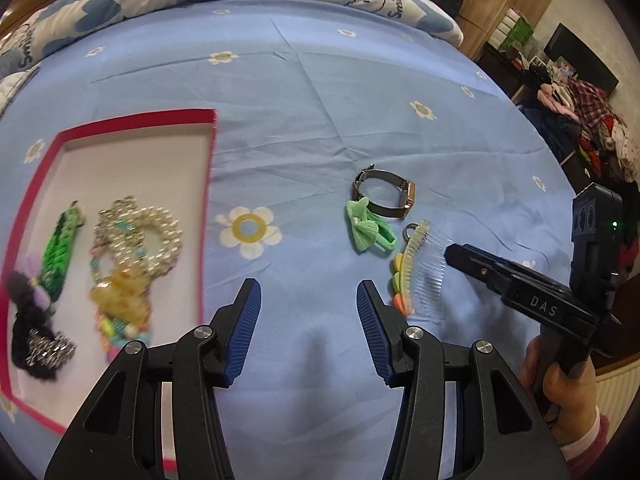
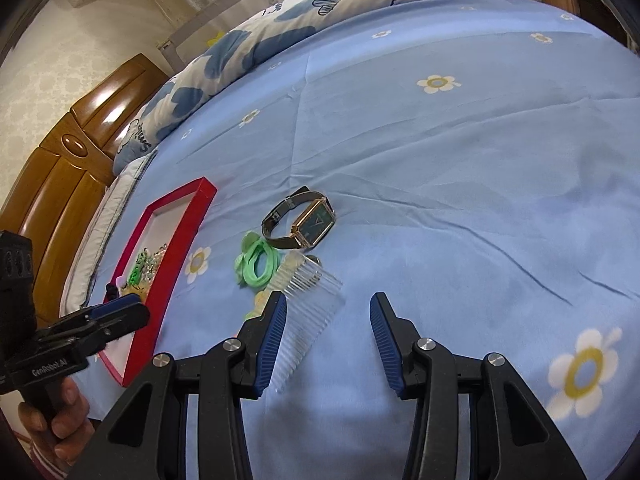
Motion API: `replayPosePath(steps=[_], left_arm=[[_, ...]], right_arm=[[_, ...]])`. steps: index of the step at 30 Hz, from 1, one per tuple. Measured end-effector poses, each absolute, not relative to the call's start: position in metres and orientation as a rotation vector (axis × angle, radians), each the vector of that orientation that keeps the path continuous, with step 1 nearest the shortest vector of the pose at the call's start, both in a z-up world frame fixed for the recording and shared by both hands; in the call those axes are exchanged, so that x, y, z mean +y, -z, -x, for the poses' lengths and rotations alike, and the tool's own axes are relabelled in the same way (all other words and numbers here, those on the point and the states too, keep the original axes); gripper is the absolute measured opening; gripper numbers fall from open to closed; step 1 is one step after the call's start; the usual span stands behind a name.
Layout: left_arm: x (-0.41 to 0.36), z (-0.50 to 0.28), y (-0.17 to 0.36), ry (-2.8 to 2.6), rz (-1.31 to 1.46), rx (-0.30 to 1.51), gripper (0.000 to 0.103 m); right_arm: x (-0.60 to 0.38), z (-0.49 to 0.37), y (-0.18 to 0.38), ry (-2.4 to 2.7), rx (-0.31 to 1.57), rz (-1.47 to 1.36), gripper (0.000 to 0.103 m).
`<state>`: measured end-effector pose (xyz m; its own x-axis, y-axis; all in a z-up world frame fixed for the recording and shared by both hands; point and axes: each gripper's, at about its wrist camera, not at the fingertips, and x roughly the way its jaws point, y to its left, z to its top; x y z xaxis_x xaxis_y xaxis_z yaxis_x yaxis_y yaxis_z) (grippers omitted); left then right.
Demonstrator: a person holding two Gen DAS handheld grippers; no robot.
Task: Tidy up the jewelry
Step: 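Grasp the green bow hair tie with the left tool while the right tool grasps the clear comb, then carry the green bow tie and clear comb over the tray with both tools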
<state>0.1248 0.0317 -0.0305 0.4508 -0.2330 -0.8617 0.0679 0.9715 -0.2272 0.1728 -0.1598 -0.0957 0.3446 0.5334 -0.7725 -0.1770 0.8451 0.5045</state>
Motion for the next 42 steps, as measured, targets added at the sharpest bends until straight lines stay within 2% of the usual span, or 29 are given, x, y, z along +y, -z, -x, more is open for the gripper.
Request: replayPosePath(steps=[3, 5, 7, 15, 21, 22, 23, 24, 27, 42], left_arm=[[0.027, -0.133, 0.037, 0.195, 0.165, 1.104, 0.049], [0.024, -0.139, 0.041, 0.199, 0.165, 1.114, 0.049], [0.022, -0.143, 0.044, 0.206, 0.167, 1.121, 0.049], [0.003, -0.164, 0.054, 0.247, 0.166, 1.129, 0.049], [-0.018, -0.18, 0.062, 0.295, 0.156, 1.133, 0.047], [-0.02, -0.182, 0.064, 0.297, 0.152, 1.136, 0.037], [-0.022, -0.183, 0.067, 0.296, 0.145, 1.142, 0.023], [-0.024, -0.185, 0.069, 0.292, 0.137, 1.144, 0.016], [-0.02, -0.181, 0.067, 0.288, 0.142, 1.127, 0.012], [0.033, -0.119, 0.017, 0.228, 0.185, 1.015, 0.01]], right_arm=[[-0.161, -0.177, 0.103, -0.489, 1.146, -0.399, 0.043], [-0.162, -0.179, 0.105, -0.496, 1.142, -0.412, 0.037], [-0.163, -0.181, 0.108, -0.501, 1.15, -0.43, 0.009], [-0.178, -0.176, 0.098, -0.506, 1.108, -0.478, 0.002], [-0.204, -0.17, 0.089, -0.478, 1.077, -0.524, 0.001], [-0.208, -0.169, 0.088, -0.471, 1.073, -0.528, 0.001], [-0.209, -0.168, 0.088, -0.466, 1.072, -0.529, 0.001], [-0.212, -0.167, 0.088, -0.462, 1.072, -0.532, 0.001], [-0.217, -0.165, 0.088, -0.452, 1.071, -0.541, 0.001], [-0.187, -0.151, 0.063, -0.53, 1.038, -0.549, 0.001]])
